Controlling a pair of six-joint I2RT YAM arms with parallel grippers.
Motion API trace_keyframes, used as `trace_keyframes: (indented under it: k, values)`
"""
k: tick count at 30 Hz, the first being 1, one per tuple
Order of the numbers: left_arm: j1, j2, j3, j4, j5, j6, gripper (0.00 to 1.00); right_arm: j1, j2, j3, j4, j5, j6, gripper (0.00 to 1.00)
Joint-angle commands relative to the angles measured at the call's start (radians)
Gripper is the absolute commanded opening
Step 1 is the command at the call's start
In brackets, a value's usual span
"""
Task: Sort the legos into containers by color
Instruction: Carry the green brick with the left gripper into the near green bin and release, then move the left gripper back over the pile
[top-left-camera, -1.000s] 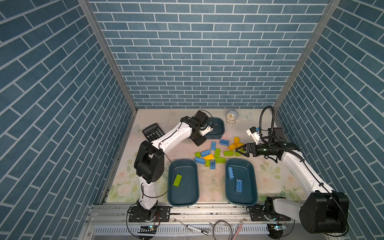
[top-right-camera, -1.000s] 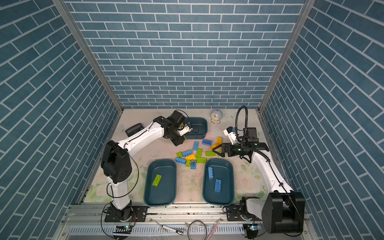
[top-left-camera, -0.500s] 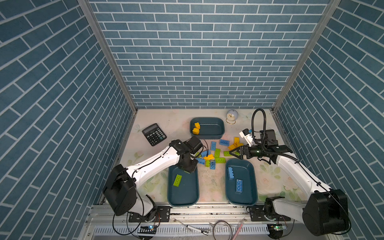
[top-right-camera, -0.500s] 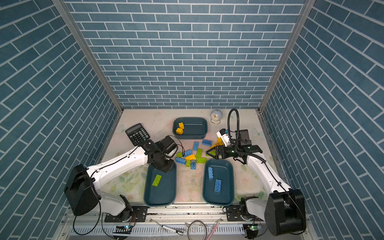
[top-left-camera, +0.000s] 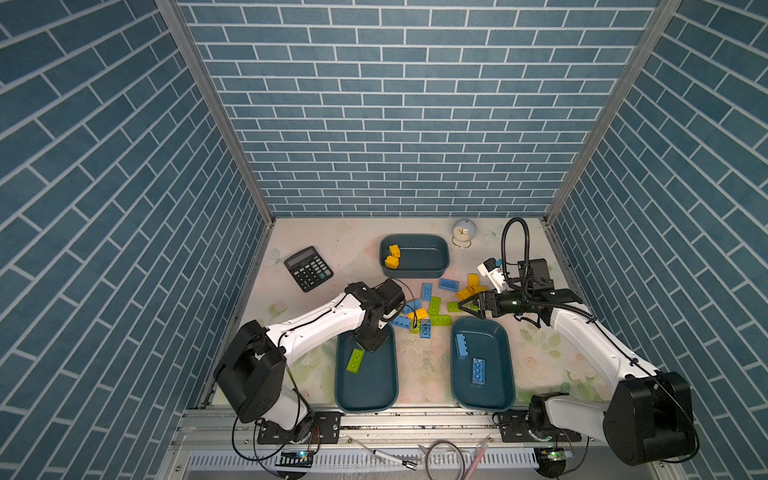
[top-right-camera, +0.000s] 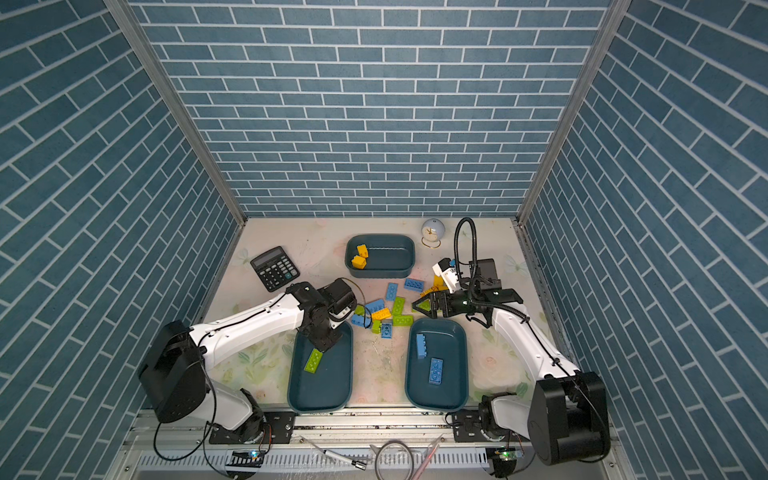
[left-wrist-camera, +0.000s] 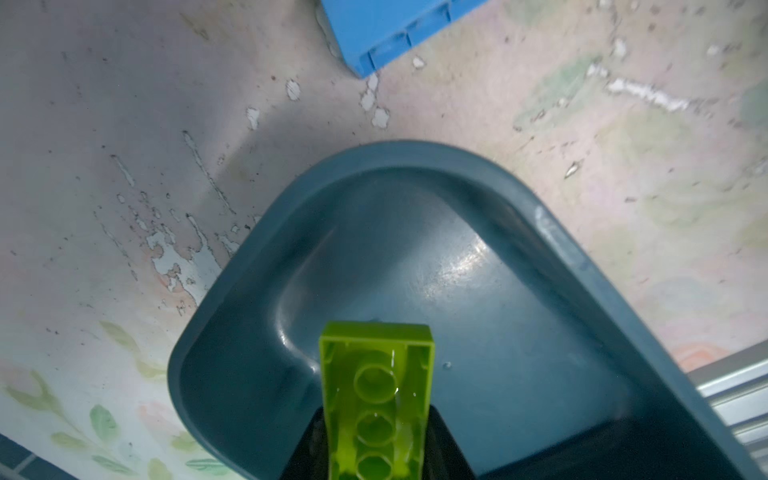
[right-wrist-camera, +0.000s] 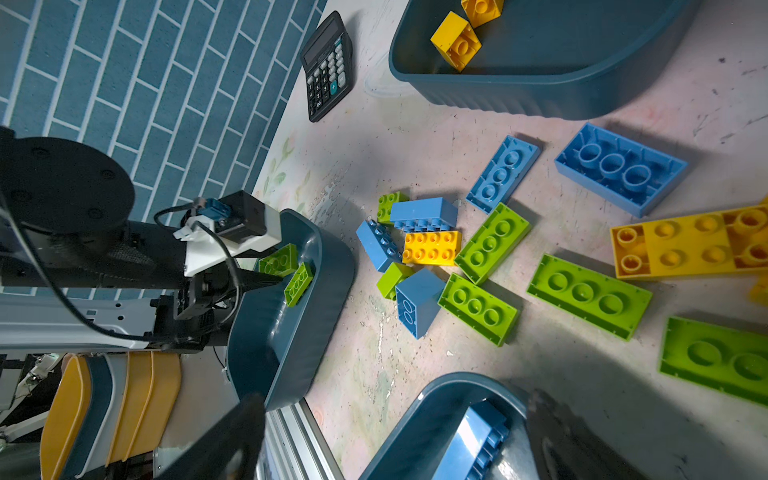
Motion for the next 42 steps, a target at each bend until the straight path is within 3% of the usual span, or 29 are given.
trace_keyframes:
  k: [1,5,9,12,14,21,26,32,37,42]
  values:
    - [0.051,0.001,0.018,-0.016,0.007,0.141,0.32,0.005,-0.005,0.017,-0.023,0.007,-0.037,0.97]
    - [0.063,0.041,0.021,-0.017,-0.065,0.238,0.33,0.004,-0.007,0.015,-0.023,0.008,-0.032,0.98]
    - [0.077,0.041,-0.022,0.010,-0.059,0.312,0.33,0.004,-0.008,0.021,-0.033,0.009,-0.039,0.98]
    - [0.083,0.033,-0.027,0.015,-0.073,0.338,0.38,0.004,0.003,0.030,-0.043,0.008,-0.046,0.98]
    - [0.094,0.025,-0.018,0.021,-0.076,0.331,0.49,0.004,0.012,0.037,-0.041,0.005,-0.047,0.98]
    - [0.096,0.007,0.090,-0.075,0.026,0.288,0.60,0.004,0.030,0.067,-0.056,-0.005,-0.051,0.98]
    - [0.096,0.010,0.220,-0.093,0.092,0.210,0.62,0.004,0.033,0.067,-0.027,-0.002,-0.037,0.98]
    - [0.095,0.110,0.310,0.017,0.143,0.115,0.64,0.004,0.030,0.058,-0.006,0.010,-0.024,0.98]
    - [0.096,0.244,0.375,0.091,0.075,0.099,0.67,0.004,0.026,0.050,-0.005,0.017,-0.024,0.97]
    - [0.096,0.364,0.409,0.163,0.075,0.089,0.67,0.004,0.017,0.043,-0.007,0.027,-0.025,0.98]
